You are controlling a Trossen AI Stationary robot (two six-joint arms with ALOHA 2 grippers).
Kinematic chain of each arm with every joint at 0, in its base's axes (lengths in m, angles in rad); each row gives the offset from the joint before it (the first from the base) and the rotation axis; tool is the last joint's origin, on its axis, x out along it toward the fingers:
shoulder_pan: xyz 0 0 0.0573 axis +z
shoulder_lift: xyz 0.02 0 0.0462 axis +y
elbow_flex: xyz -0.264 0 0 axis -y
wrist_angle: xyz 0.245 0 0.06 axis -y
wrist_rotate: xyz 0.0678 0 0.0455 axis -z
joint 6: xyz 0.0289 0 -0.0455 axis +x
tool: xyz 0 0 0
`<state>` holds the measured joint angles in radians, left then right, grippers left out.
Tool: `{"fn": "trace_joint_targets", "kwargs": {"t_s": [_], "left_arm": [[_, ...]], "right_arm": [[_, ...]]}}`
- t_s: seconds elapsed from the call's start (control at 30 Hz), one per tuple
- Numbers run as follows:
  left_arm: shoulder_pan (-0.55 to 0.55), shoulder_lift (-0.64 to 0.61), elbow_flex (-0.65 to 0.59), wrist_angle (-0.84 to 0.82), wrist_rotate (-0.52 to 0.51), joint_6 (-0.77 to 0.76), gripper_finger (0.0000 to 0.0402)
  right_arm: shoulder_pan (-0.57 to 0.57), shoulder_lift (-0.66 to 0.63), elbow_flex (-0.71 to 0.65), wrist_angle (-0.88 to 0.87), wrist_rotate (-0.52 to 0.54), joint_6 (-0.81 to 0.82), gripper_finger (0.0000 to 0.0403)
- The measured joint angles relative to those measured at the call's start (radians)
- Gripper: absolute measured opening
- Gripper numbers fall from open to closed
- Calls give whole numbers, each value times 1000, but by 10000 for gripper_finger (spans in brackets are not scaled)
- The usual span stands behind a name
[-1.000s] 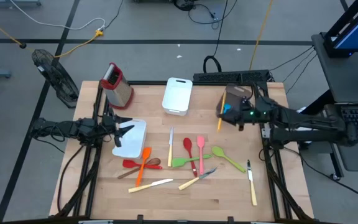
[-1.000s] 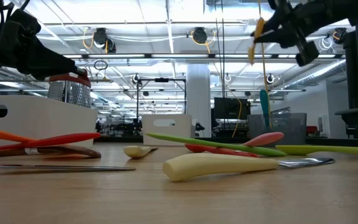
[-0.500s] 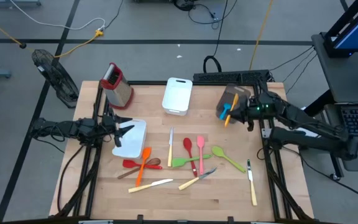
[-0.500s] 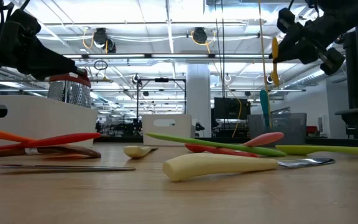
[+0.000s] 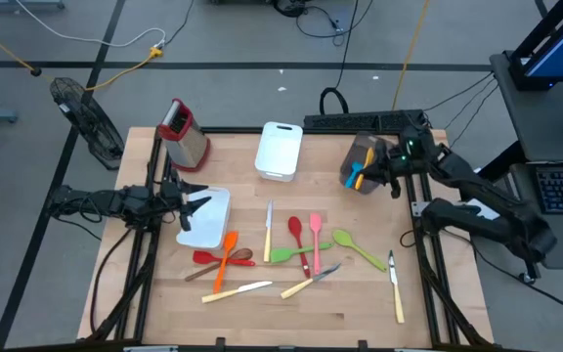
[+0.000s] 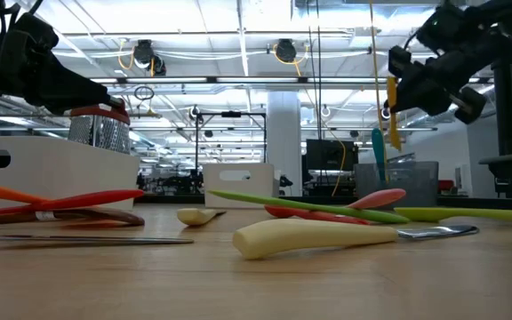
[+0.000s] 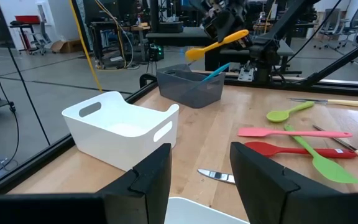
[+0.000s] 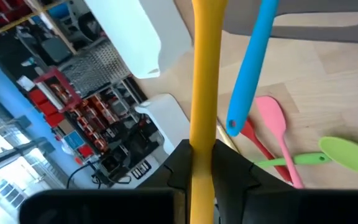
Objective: Pick & Place Kitchen Items
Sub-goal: Put the yellow spatula into the black bin, then put the orange spatula into the black bin
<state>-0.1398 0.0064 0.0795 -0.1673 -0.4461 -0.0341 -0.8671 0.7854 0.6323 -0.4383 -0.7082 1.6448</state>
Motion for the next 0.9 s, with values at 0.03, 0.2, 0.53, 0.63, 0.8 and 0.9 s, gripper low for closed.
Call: {"fn": "trace_joint_targets", "kwargs": {"t_s": [0.03, 0.2, 0.53, 0.63, 0.8, 0.9], "left_arm": [[0, 0, 0, 0, 0, 0, 170], [0, 0, 0, 0, 0, 0, 170], [0, 0, 0, 0, 0, 0, 170], [0, 0, 0, 0, 0, 0, 170], [0, 0, 0, 0, 0, 0, 170], [0, 0, 0, 0, 0, 0, 170]], "right_arm": [[-16, 19, 0, 0, -26, -13, 30], [-76, 98, 0, 0, -109, -84, 30], [-173, 223, 0, 0, -213, -202, 44], [-181, 245, 0, 0, -214, -219, 71], [-206, 280, 0, 0, -212, -274, 80], [-214, 292, 0, 1, -212, -296, 73]]}}
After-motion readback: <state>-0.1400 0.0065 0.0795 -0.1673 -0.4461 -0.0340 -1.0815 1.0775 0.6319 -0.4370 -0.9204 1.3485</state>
